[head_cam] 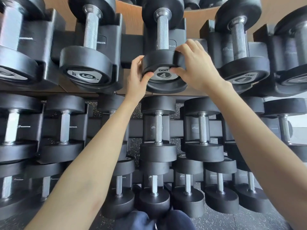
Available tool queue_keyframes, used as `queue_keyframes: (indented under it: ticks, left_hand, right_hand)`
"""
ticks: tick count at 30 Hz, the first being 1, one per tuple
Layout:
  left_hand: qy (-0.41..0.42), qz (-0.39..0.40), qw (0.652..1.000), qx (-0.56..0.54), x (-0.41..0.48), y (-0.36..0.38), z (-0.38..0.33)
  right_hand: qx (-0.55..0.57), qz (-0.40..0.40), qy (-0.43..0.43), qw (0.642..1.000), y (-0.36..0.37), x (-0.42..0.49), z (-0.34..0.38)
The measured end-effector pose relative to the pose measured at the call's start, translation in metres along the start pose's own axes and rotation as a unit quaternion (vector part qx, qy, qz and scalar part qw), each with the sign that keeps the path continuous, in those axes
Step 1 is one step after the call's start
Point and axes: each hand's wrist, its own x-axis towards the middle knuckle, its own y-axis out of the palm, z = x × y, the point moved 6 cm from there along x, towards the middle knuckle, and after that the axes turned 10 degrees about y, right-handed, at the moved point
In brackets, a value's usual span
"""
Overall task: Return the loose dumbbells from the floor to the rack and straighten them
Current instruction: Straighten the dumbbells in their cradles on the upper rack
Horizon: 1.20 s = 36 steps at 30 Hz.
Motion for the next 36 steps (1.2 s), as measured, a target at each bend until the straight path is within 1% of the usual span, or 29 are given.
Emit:
queue_keyframes:
  ticks: [3,5,7,10,13,17,24,27,29,32,36]
  left_hand:
    - [-0.004,0.030,1.000,-0.002,0.004,0.003,0.002]
    - [-0.011,0.053,0.999,0.002,0.005,0.003,0.002]
    - [-0.013,0.069,0.997,0.019,0.006,0.001,-0.002]
    - [0.005,0.073,0.995,0.065,0.008,-0.004,-0.014]
    - [0.044,0.073,0.989,0.121,0.012,-0.006,-0.024]
    - [0.054,0.067,0.982,0.167,0.013,-0.006,-0.023]
    - [0.053,0.062,0.980,0.183,0.009,-0.008,-0.026]
    - [0.074,0.073,0.972,0.210,0.008,-0.010,-0.036]
    - [0.096,0.102,0.951,0.275,0.005,-0.010,-0.043]
    - [0.134,0.131,0.906,0.381,-0.009,-0.015,-0.053]
    - [0.192,0.159,0.852,0.460,-0.037,-0.027,-0.067]
  right_hand:
    - [0.026,-0.006,0.026,0.999,0.003,-0.002,-0.006]
    - [0.074,-0.008,0.051,0.996,0.006,-0.007,-0.010]
    - [0.123,-0.006,0.073,0.990,0.012,-0.016,-0.011]
    - [0.155,-0.016,0.098,0.983,0.019,-0.024,-0.012]
    - [0.164,-0.025,0.130,0.978,0.015,-0.021,-0.017]
    - [0.154,-0.018,0.143,0.978,0.015,-0.017,-0.018]
    - [0.182,-0.039,0.148,0.971,0.013,-0.020,-0.017]
    - [0.168,-0.042,0.140,0.975,0.012,-0.024,-0.012]
    - [0.133,-0.035,0.132,0.982,0.014,-0.030,-0.009]
    - [0.057,-0.028,0.110,0.992,0.016,-0.046,-0.004]
    - [-0.010,-0.037,0.098,0.994,0.013,-0.077,0.007]
